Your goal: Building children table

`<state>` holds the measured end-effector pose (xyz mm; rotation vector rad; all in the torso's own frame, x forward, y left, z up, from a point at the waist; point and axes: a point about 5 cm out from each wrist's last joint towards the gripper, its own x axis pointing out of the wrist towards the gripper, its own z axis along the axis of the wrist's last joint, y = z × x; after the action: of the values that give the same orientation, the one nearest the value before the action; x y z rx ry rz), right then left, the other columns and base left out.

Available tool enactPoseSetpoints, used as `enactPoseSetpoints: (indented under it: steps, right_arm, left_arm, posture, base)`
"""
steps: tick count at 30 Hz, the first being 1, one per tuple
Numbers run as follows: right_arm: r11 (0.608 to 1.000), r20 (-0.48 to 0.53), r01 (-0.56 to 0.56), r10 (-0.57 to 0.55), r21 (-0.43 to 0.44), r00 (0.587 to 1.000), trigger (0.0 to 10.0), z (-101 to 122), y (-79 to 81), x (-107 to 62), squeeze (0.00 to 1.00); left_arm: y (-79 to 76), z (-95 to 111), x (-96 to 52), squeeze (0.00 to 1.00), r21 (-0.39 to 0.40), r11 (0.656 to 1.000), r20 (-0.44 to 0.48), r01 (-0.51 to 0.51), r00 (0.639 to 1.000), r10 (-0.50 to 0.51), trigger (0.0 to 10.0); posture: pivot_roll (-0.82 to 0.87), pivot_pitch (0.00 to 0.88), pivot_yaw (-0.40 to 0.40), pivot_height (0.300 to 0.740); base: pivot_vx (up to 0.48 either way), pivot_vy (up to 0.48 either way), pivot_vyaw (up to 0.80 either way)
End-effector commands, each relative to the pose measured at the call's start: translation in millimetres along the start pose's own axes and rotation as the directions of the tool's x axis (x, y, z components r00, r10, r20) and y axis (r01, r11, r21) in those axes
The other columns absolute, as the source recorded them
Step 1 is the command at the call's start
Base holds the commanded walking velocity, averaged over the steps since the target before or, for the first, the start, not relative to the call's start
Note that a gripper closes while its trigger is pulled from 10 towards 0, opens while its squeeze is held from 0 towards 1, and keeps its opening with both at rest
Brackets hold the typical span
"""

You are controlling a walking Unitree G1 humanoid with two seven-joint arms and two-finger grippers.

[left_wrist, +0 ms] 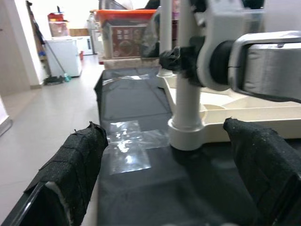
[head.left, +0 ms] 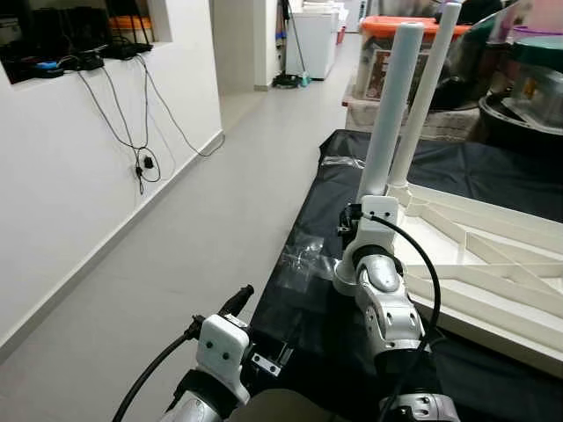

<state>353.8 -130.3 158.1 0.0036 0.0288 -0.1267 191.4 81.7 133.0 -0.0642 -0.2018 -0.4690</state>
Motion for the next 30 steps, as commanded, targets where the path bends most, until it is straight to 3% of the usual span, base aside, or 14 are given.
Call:
enactPoseSetpoints:
  steps: [1, 6, 7, 13, 15, 16, 17, 18, 19, 22, 24, 26, 27, 30]
  right_arm:
    - [0.999, 0.027, -0.041, 0.040, 0.023, 0.999, 10.0, -0.5, 4.3, 1.4, 1.00]
    - [0.991, 0.099, -0.116, 0.109, 0.068, 0.989, 10.0, 11.2, 13.7, 7.5, 1.00]
    - [0.973, 0.114, -0.207, 0.195, 0.100, 0.974, 10.0, 15.5, 18.8, 10.2, 0.00]
    - [0.904, 0.149, -0.412, 0.394, 0.116, 0.907, 10.0, 24.1, 22.5, 16.7, 0.00]
    - [0.740, 0.109, -0.655, 0.646, 0.153, 0.755, 10.0, 25.6, 21.6, 20.7, 0.00]
    - [0.740, 0.109, -0.655, 0.646, 0.153, 0.755, 10.0, 25.6, 21.6, 20.7, 0.00]
    - [0.620, 0.089, -0.769, 0.767, 0.155, 0.636, 10.0, 26.1, 22.3, 18.7, 0.00]
    - [0.620, 0.089, -0.769, 0.767, 0.155, 0.636, 10.0, 26.1, 22.3, 18.7, 0.00]
    - [0.507, 0.075, -0.849, 0.850, 0.153, 0.521, 10.0, 26.5, 24.2, 15.8, 0.00]
    - [0.412, 0.057, -0.897, 0.903, 0.157, 0.425, 10.0, 25.9, 27.1, 12.8, 0.00]
    - [0.216, 0.034, -0.963, 0.974, 0.162, 0.224, 10.0, 23.9, 34.9, 4.5, 0.00]
    - [0.216, 0.034, -0.963, 0.974, 0.162, 0.224, 10.0, 23.9, 34.9, 4.5, 0.00]
    - [0.133, 0.025, -0.977, 0.990, 0.166, 0.139, 10.0, 22.1, 38.8, 0.5, 0.00]
    - [0.072, 0.015, -0.984, 0.997, 0.164, 0.075, 10.0, 20.2, 42.5, -2.1, 0.00]
  left_arm:
    - [-0.4, -1.4, 0.4, 0.00, -0.005, 1.000, -0.013, -0.003, 1.000, 0.003, 10.0]
    - [-0.2, -1.3, 0.3, 0.00, -0.005, 1.000, -0.013, -0.003, 1.000, 0.003, 10.0]
    - [-0.1, -1.2, 0.3, 0.00, -0.005, 1.000, -0.013, -0.003, 1.000, 0.003, 10.0]
    - [-0.1, -0.9, 0.4, 0.00, -0.007, 1.000, -0.010, -0.003, 1.000, 0.003, 10.0]
    - [-0.2, -0.9, 0.8, 0.00, -0.007, 1.000, -0.008, -0.003, 1.000, 0.003, 10.0]
    - [-0.2, -0.9, 0.8, 0.00, -0.007, 1.000, -0.008, -0.003, 1.000, 0.003, 10.0]
    - [-0.3, -0.9, 1.0, 0.00, -0.007, 1.000, -0.008, -0.003, 1.000, 0.003, 10.0]
    - [-0.3, -0.9, 1.0, 0.00, -0.007, 1.000, -0.008, -0.003, 1.000, 0.003, 10.0]
    - [-0.2, -0.9, 1.0, 0.00, -0.007, 1.000, -0.007, -0.004, 1.000, 0.004, 10.0]
    - [-0.2, -0.9, 1.0, 0.00, -0.006, 1.000, -0.007, -0.004, 1.000, 0.004, 10.0]
    - [-0.6, -0.6, 1.0, 0.00, -0.004, 1.000, -0.005, -0.003, 1.000, 0.003, 10.0]
    - [-0.6, -0.6, 1.0, 0.00, -0.004, 1.000, -0.005, -0.003, 1.000, 0.003, 10.0]
    - [-0.7, -0.4, 1.0, 0.00, -0.005, 1.000, -0.005, -0.003, 1.000, 0.003, 10.0]
    - [-0.9, -0.5, 0.9, 0.00, -0.006, 1.000, -0.004, -0.002, 1.000, 0.002, 10.0]
  posture:
    - [0.10, 0.000, -0.024, 0.740]
    - [0.10, 0.000, -0.024, 0.740]
    - [0.10, 0.000, -0.024, 0.740]
    - [0.10, 0.000, -0.023, 0.740]
    - [0.10, 0.000, -0.027, 0.740]
    - [0.10, 0.000, -0.027, 0.740]
    - [0.10, 0.000, -0.027, 0.740]
    - [0.10, 0.000, -0.027, 0.740]
    - [0.10, 0.000, -0.027, 0.740]
    - [0.10, 0.000, -0.027, 0.740]
    - [0.12, 0.000, -0.037, 0.740]
    - [0.12, 0.000, -0.037, 0.740]
    - [0.12, 0.000, -0.037, 0.740]
    - [0.12, 0.000, -0.037, 0.740]
  base:
    - [0.000, 0.000, 0.00]
    - [0.000, 0.000, 0.00]
    - [0.000, 0.000, 0.00]
    - [0.000, 0.000, 0.00]
    - [0.000, 0.000, 0.00]
    - [0.000, 0.000, 0.00]
    - [0.000, 0.000, 0.00]
    - [0.000, 0.000, 0.00]
    - [0.000, 0.000, 0.00]
    - [0.000, 0.000, 0.00]
    - [0.000, 0.000, 0.00]
    - [0.000, 0.000, 0.00]
    - [0.000, 0.000, 0.00]
    - [0.000, 0.000, 0.00]
